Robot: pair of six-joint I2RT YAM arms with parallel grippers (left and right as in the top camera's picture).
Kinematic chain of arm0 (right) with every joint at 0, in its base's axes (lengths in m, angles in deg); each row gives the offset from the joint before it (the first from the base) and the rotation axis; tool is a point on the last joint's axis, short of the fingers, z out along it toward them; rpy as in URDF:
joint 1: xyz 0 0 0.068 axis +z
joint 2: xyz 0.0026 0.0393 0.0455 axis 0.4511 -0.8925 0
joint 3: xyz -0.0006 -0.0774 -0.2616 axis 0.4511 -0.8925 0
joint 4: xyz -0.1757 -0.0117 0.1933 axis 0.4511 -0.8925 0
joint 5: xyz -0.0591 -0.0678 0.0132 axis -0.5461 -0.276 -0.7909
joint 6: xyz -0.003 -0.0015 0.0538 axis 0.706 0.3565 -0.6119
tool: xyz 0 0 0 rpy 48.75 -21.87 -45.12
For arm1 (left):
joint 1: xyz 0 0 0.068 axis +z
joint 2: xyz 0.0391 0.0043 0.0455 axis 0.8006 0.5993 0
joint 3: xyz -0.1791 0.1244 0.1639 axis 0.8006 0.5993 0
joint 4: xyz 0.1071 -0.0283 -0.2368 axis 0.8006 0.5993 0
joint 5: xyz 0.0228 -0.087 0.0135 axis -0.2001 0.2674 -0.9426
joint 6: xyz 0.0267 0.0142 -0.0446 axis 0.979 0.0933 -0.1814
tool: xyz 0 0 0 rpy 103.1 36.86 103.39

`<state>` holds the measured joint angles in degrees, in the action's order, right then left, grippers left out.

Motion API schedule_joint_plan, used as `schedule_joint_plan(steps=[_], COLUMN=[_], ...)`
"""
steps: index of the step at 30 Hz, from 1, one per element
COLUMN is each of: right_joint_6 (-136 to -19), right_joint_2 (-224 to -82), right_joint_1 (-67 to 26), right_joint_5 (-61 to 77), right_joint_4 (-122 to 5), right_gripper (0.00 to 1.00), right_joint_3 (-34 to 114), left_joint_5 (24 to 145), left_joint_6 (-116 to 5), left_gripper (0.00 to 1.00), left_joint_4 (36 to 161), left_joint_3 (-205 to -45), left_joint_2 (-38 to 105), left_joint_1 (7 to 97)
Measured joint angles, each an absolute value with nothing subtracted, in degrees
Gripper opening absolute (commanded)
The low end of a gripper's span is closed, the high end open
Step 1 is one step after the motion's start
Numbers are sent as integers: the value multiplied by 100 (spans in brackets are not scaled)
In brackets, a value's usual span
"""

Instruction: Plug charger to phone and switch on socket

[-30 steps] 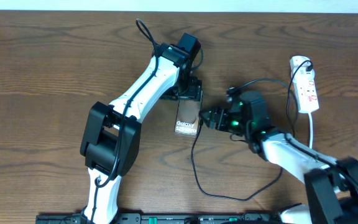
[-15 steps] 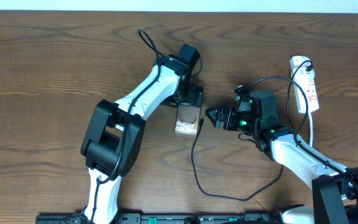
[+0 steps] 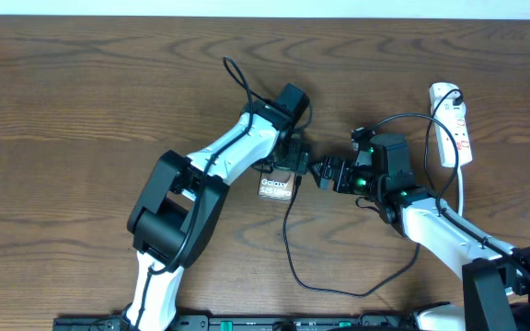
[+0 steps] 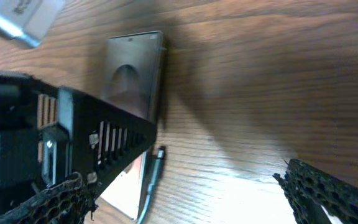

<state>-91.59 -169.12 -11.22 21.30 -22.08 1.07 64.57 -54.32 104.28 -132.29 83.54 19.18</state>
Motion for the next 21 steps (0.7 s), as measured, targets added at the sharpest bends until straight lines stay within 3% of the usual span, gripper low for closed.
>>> schedule_joint_plan(steps=[5,12,16,21], right_joint_6=[-9159,-9156,-9159,-9159], right_joint_2=[-16912,-16912,-16912,-16912], right_joint_1=[-1122,-1122,-1122,-1120], right_joint_5=[1951,1916,1901,1898], right_joint_4=[-2245,-2289,-2356,-2402], right_gripper=[99,99,99,99], right_joint_3=[107,107,107,107], left_joint_5=[5917,5510,5501,5539], left_joint_6=[-5600,-5863,-5946,-5979], left_gripper=[68,64,51,51], left_joint_4=[10315,10345,10385,10783], left_joint_3=[-13080,-12993,-12993,-12993], left_joint_2=[8321,8256,8256,8210], left_joint_1=[1728,1680,1770,2115])
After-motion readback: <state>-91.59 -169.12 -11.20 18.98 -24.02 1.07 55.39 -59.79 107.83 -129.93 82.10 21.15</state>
